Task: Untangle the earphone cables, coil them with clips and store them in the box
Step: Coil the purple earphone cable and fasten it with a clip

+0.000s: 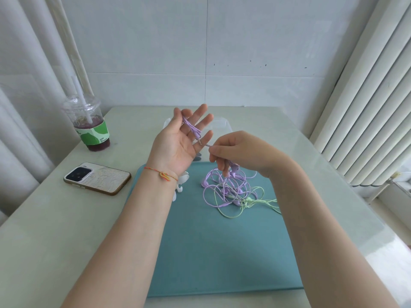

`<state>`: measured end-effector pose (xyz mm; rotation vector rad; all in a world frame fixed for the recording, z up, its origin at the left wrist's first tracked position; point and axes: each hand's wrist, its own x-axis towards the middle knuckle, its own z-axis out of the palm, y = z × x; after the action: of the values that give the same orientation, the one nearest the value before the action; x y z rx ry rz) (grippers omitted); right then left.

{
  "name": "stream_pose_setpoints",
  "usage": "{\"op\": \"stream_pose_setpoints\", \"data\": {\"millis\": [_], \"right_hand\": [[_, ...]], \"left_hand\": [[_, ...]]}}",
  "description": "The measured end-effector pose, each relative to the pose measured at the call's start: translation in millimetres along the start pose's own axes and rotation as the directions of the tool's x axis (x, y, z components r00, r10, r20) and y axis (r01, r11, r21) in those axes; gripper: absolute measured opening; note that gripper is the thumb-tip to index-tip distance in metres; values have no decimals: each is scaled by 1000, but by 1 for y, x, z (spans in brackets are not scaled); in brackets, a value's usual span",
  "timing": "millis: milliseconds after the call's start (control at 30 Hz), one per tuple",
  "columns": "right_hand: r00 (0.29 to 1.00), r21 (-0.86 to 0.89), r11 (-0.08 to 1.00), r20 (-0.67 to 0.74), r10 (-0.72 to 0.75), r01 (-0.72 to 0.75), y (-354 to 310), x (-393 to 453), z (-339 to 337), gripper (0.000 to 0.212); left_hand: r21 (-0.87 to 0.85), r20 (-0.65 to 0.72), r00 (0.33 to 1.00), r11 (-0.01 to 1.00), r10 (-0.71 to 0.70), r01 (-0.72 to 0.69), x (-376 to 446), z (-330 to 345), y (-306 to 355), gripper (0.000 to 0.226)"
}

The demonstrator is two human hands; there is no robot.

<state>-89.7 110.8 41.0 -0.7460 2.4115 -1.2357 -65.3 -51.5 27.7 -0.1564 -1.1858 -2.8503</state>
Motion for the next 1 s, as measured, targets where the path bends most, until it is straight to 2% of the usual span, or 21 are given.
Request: {"op": "stream_pose_setpoints", "data": {"millis": [300,433,600,667,800,900,1000], "right_hand": [[998,-53,998,-59,-28,25,-8,-9,-6,20],[985,-156,986,-152,-77,53,-10,-9,-6,17],[946,-281,955,-276,-172,91,-11,-10,-10,10],[934,-291,951,-300,-193,103,-10,-11,-13,10],[924,-241,965,-334,-185,106,-6,-9,-18,12],[935,-170,980,-320,-154,103,-2,-6,-18,4],[956,-90,992,-271,-110,88,1,-6,-20,6]], "left_hand": [[318,-60,998,948,25,-5,0,2,-5,35],[585,-100,992,811,73,-1,0,6,-15,34],[746,-74,991,653,-109,128,-4,10,-21,33],[749,-69,981,640,-181,171,-4,9,-21,37],[667,-23,945,699,-326,258,-2,7,-19,41],[579,24,906,745,-424,333,-1,6,-18,49],[517,86,880,776,-467,362,-1,4,-16,43]]}}
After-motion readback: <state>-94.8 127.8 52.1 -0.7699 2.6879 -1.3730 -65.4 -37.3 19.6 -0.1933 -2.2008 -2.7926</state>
